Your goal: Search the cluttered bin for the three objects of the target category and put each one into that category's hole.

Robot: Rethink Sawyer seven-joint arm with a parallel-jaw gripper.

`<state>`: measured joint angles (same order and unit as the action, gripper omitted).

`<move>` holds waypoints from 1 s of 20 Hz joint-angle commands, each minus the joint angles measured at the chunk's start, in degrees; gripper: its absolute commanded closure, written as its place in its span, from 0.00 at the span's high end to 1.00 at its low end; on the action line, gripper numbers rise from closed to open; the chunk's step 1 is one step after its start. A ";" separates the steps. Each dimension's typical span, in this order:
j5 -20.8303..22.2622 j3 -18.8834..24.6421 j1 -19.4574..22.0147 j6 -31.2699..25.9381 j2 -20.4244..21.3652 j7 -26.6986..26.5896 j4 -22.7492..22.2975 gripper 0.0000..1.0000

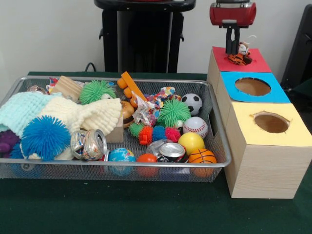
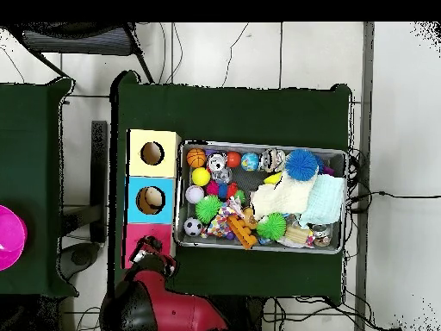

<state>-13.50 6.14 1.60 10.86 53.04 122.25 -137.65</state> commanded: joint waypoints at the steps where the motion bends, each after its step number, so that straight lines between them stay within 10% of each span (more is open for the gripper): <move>1: -2.77 1.50 0.15 -9.46 0.73 11.37 -2.10 0.00; 20: -0.84 5.50 1.93 -1.42 -5.67 14.48 -1.27 0.00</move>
<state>-13.53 6.53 1.66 7.26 50.61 122.25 -139.89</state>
